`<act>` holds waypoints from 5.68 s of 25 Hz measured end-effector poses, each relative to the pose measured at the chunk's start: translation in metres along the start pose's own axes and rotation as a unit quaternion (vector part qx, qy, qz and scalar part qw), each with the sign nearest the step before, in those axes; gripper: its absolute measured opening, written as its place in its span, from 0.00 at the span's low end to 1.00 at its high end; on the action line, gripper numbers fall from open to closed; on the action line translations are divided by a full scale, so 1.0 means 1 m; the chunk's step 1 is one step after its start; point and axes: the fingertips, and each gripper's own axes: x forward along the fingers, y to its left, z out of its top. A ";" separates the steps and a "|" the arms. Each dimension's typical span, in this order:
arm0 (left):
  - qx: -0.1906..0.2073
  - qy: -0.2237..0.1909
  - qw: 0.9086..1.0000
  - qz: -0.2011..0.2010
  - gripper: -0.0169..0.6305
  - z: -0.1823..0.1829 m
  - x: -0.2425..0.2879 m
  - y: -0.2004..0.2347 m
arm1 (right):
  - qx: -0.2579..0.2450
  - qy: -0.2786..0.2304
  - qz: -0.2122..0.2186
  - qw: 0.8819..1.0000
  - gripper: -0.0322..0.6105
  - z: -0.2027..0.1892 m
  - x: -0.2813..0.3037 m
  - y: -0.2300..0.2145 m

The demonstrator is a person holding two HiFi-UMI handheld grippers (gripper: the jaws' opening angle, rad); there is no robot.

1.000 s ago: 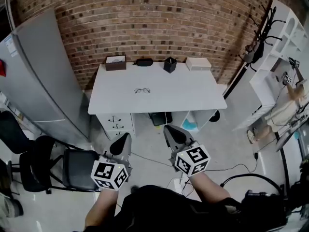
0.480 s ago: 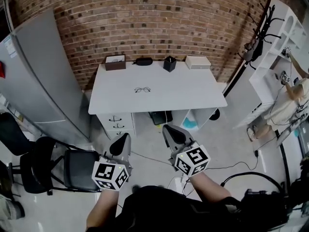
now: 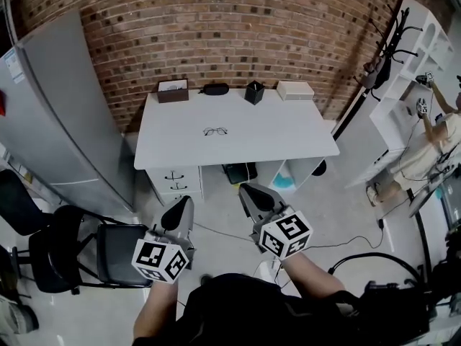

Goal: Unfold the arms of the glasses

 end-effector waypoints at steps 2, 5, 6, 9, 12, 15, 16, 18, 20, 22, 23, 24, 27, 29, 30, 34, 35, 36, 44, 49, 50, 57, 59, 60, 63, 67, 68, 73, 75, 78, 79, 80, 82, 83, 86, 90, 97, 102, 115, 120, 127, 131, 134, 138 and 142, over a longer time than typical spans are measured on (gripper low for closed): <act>-0.001 0.004 1.000 0.002 0.04 0.001 0.000 0.008 | 0.000 0.003 -0.005 1.000 0.06 -0.002 0.004 0.004; -0.004 0.009 1.000 0.001 0.04 -0.001 -0.001 0.022 | -0.006 0.012 -0.019 1.000 0.06 -0.005 0.013 0.008; -0.008 0.011 1.000 -0.002 0.04 -0.004 -0.002 0.025 | -0.007 0.016 -0.024 1.000 0.06 -0.007 0.016 0.010; -0.019 0.021 1.000 -0.003 0.04 -0.010 -0.004 0.035 | -0.008 0.018 -0.026 0.999 0.06 -0.009 0.022 0.016; -0.023 0.031 0.999 -0.004 0.04 -0.016 -0.004 0.042 | -0.010 0.022 -0.030 0.999 0.06 -0.013 0.027 0.018; -0.029 0.034 0.999 -0.010 0.04 -0.019 0.000 0.048 | -0.007 0.027 -0.040 0.999 0.06 -0.019 0.033 0.013; -0.027 0.035 0.999 -0.012 0.04 -0.019 0.003 0.048 | -0.007 0.026 -0.042 0.999 0.06 -0.019 0.035 0.010; -0.022 0.037 0.999 -0.014 0.04 -0.020 0.011 0.050 | -0.006 0.025 -0.047 0.999 0.06 -0.020 0.040 0.002; -0.019 0.040 0.999 -0.007 0.04 -0.021 0.021 0.055 | -0.003 0.026 -0.051 0.998 0.06 -0.022 0.047 -0.009; -0.013 0.041 0.999 0.015 0.04 -0.022 0.034 0.063 | 0.000 0.025 -0.050 0.998 0.06 -0.023 0.054 -0.021; -0.009 0.041 0.999 0.028 0.04 -0.021 0.040 0.068 | 0.000 0.025 -0.049 0.998 0.06 -0.023 0.059 -0.028; -0.007 0.042 0.998 0.038 0.04 -0.021 0.047 0.072 | 0.001 0.024 -0.048 0.999 0.06 -0.021 0.064 -0.035; -0.009 0.048 0.998 0.041 0.04 -0.020 0.072 0.077 | 0.003 0.021 -0.044 0.999 0.06 -0.017 0.079 -0.058; -0.008 0.051 0.998 0.037 0.04 -0.021 0.091 0.079 | 0.006 0.019 -0.041 0.999 0.06 -0.014 0.091 -0.075; -0.008 0.052 0.998 0.037 0.04 -0.021 0.100 0.081 | 0.007 0.020 -0.039 0.999 0.06 -0.013 0.098 -0.083; -0.013 0.064 0.997 0.048 0.04 -0.028 0.137 0.094 | 0.013 0.024 -0.033 0.999 0.06 -0.012 0.120 -0.114; -0.013 0.068 0.996 0.052 0.04 -0.030 0.146 0.097 | 0.015 0.027 -0.031 0.999 0.06 -0.013 0.125 -0.122; -0.014 0.072 0.996 0.055 0.04 -0.031 0.156 0.100 | 0.016 0.029 -0.029 0.999 0.06 -0.013 0.129 -0.130; 0.019 0.107 0.989 0.102 0.04 -0.039 0.216 0.126 | 0.029 0.035 -0.012 0.999 0.06 -0.014 0.163 -0.194; 0.010 0.130 0.985 0.112 0.04 -0.046 0.259 0.126 | 0.035 0.042 -0.002 0.998 0.06 -0.012 0.176 -0.238; 0.016 0.134 0.985 0.112 0.04 -0.047 0.267 0.124 | 0.037 0.043 0.001 0.998 0.06 -0.013 0.178 -0.245; 0.016 0.138 0.984 0.113 0.04 -0.052 0.316 0.117 | 0.034 0.056 0.031 0.997 0.07 -0.020 0.193 -0.285; 0.010 0.137 0.983 0.119 0.04 -0.053 0.323 0.123 | 0.037 0.064 0.030 0.997 0.07 -0.024 0.199 -0.295; 0.004 0.139 0.982 0.124 0.04 -0.056 0.325 0.128 | 0.040 0.070 0.031 0.996 0.07 -0.028 0.203 -0.297; -0.013 0.146 0.980 0.136 0.04 -0.067 0.329 0.141 | 0.043 0.085 0.043 0.995 0.07 -0.039 0.212 -0.301; -0.017 0.150 0.980 0.130 0.04 -0.077 0.340 0.150 | 0.042 0.096 0.050 0.993 0.07 -0.051 0.226 -0.305; -0.019 0.151 0.980 0.129 0.04 -0.079 0.342 0.154 | 0.040 0.099 0.051 0.993 0.07 -0.053 0.231 -0.306; -0.028 0.164 0.979 0.120 0.04 -0.092 0.355 0.176 | 0.031 0.115 0.047 0.992 0.07 -0.063 0.259 -0.311; -0.032 0.167 0.979 0.115 0.04 -0.097 0.361 0.186 | 0.032 0.122 0.043 0.991 0.07 -0.069 0.269 -0.313; -0.007 0.172 0.978 0.114 0.04 -0.112 0.370 0.205 | 0.044 0.129 0.034 0.990 0.07 -0.082 0.286 -0.317; 0.004 0.179 0.977 0.114 0.04 -0.121 0.373 0.212 | 0.048 0.133 0.033 0.989 0.07 -0.088 0.293 -0.319; 0.007 0.187 0.976 0.113 0.04 -0.131 0.376 0.218 | 0.050 0.139 0.032 0.989 0.07 -0.094 0.300 -0.320; -0.012 0.202 0.973 0.106 0.04 -0.151 0.383 0.230 | 0.046 0.153 0.029 0.987 0.07 -0.108 0.311 -0.323; -0.025 0.209 0.972 0.103 0.04 -0.159 0.387 0.235 | 0.043 0.162 0.026 0.985 0.07 -0.115 0.317 -0.325; -0.056 0.230 0.966 0.101 0.04 -0.182 0.398 0.250 | 0.042 0.190 0.017 0.981 0.07 -0.140 0.330 -0.334; -0.088 0.255 0.957 0.108 0.04 -0.206 0.407 0.269 | 0.045 0.220 0.010 0.974 0.07 -0.172 0.344 -0.343; -0.111 0.302 0.943 0.091 0.04 -0.251 0.420 0.285 | 0.048 0.275 0.003 0.960 0.07 -0.225 0.359 -0.351; -0.108 0.325 0.936 0.080 0.04 -0.275 0.434 0.295 | 0.042 0.302 -0.006 0.952 0.07 -0.257 0.372 -0.358; -0.098 0.389 0.914 0.055 0.16 -0.329 0.445 0.306 | 0.040 0.361 -0.008 0.932 0.12 -0.310 0.387 -0.364; -0.079 0.417 0.904 0.050 0.16 -0.343 0.448 0.305 | 0.028 0.375 -0.012 0.926 0.12 -0.317 0.393 -0.366; -0.051 0.434 0.898 0.053 0.13 -0.348 0.449 0.307 | 0.018 0.382 -0.024 0.924 0.12 -0.325 0.394 -0.368; -0.038 0.441 0.895 0.049 0.11 -0.348 0.448 0.307 | 0.012 0.382 -0.022 0.924 0.11 -0.326 0.394 -0.368; -0.040 0.449 0.891 0.047 0.09 -0.350 0.448 0.306 | 0.007 0.384 -0.018 0.923 0.10 -0.327 0.394 -0.365; -0.052 0.447 0.892 0.048 0.09 -0.350 0.447 0.307 | 0.012 0.384 -0.021 0.923 0.09 -0.326 0.394 -0.363; -0.055 0.442 0.895 0.043 0.08 -0.348 0.449 0.303 | 0.015 0.374 -0.023 0.927 0.09 -0.321 0.393 -0.364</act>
